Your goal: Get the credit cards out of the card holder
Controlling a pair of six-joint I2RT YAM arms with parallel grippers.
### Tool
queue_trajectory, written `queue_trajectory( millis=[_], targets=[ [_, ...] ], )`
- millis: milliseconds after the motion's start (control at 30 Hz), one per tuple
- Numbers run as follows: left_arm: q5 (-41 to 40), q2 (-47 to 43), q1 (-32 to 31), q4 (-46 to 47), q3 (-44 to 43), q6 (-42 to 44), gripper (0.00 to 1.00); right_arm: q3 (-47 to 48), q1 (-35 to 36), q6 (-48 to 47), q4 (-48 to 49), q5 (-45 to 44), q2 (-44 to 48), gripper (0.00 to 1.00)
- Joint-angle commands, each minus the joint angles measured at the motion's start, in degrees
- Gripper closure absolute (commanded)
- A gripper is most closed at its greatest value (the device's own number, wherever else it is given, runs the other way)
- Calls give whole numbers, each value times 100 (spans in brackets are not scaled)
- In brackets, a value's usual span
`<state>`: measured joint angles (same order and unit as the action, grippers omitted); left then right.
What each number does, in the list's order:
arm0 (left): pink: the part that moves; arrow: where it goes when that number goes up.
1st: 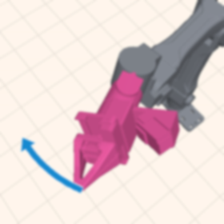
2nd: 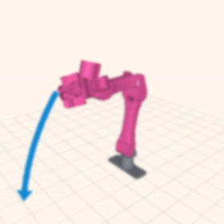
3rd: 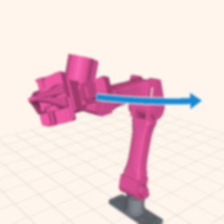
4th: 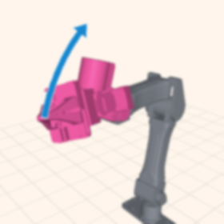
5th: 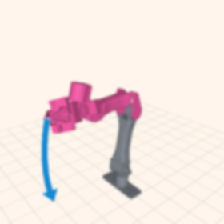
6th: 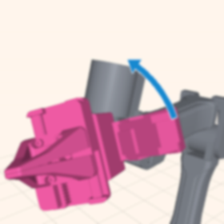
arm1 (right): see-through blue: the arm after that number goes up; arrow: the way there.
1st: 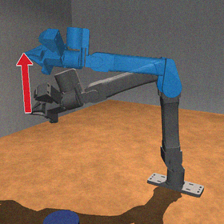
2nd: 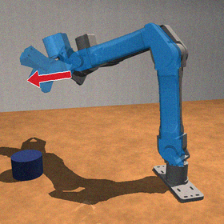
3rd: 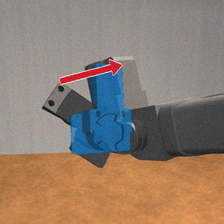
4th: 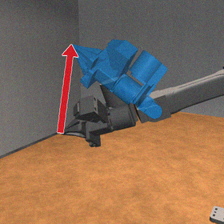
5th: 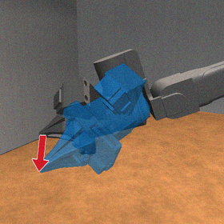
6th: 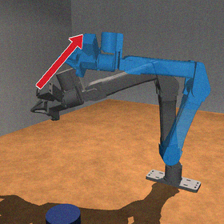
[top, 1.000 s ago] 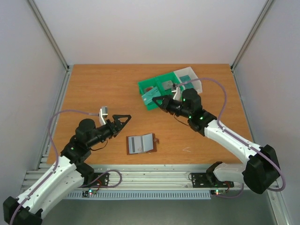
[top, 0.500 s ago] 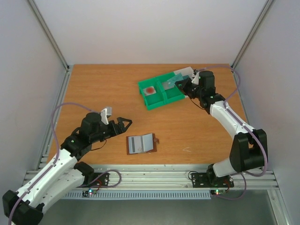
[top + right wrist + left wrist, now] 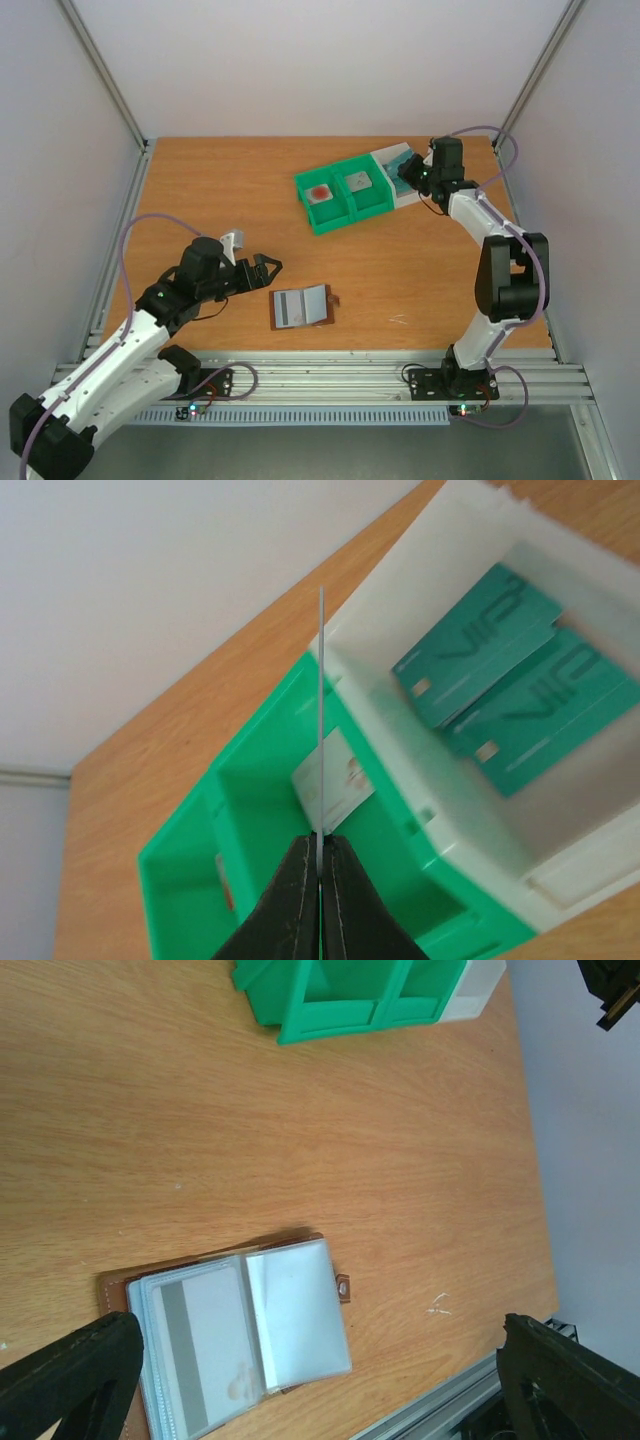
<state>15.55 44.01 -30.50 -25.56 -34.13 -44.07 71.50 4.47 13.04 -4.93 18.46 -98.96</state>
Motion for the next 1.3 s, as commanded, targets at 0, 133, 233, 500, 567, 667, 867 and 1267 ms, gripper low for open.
queue_trajectory(
  millis=[0, 133, 233, 500, 567, 667, 867, 1267],
  targets=[
    [-102, 78, -8, 13, -201, 188, 3, 539, -189, -318, -165, -249, -463, 99],
    [-86, 63, -6, 236, -34, 34, 4, 856, -272, -359, -153, -421, -902, 99],
    [-73, 98, -6, 285, -33, -50, 4, 1195, -271, -457, -204, -547, -1174, 99],
    [-243, 162, -8, 236, -78, 36, 4, 1899, -305, -277, -254, -513, -1926, 99],
    [-245, 205, -8, 234, -98, 64, 4, 2060, -334, -174, -249, -355, -2101, 99],
    [-226, 295, -3, 217, -165, 116, 4, 2165, -347, -41, -229, -169, -2290, 99],
    [-175, 462, -8, 165, -318, 219, 4, 2282, -364, 130, -196, 190, -2614, 99],
    [-78, 809, -8, 409, -318, 270, 4, 2724, -574, 392, -405, 768, -3127, 99]
  ],
)
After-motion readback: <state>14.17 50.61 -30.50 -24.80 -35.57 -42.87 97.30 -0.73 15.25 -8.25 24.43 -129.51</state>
